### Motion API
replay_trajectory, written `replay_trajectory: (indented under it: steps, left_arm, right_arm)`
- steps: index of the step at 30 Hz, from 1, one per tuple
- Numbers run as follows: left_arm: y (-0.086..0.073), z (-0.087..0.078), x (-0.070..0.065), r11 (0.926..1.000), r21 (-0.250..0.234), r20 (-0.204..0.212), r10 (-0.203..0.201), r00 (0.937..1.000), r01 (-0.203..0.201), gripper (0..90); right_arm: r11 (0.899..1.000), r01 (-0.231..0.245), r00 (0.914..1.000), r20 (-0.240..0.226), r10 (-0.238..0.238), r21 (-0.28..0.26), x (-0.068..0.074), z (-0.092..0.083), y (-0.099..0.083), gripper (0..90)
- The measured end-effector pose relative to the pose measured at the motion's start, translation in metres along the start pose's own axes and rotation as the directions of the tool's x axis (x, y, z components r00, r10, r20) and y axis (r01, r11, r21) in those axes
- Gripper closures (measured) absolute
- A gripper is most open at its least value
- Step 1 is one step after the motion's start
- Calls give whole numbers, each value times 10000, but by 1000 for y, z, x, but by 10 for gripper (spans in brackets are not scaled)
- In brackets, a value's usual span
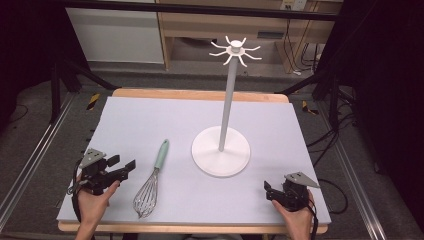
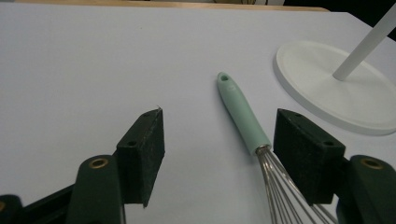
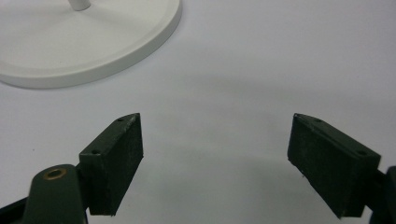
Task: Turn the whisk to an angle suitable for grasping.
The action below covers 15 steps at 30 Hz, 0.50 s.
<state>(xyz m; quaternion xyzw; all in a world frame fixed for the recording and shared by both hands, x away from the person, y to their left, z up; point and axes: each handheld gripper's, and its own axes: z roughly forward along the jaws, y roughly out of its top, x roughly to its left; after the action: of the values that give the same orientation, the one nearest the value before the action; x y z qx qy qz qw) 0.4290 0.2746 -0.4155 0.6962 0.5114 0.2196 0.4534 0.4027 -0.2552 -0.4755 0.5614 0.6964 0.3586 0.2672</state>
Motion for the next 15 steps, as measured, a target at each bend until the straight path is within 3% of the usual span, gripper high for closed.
replay_trajectory:
  steps: [15]
  left_arm:
    - [28,14,-23,9982,285,266,528,9982,-536,323]
  right_arm:
    - [10000,29,10000,-56,-29,7,1,-1,-1,200]
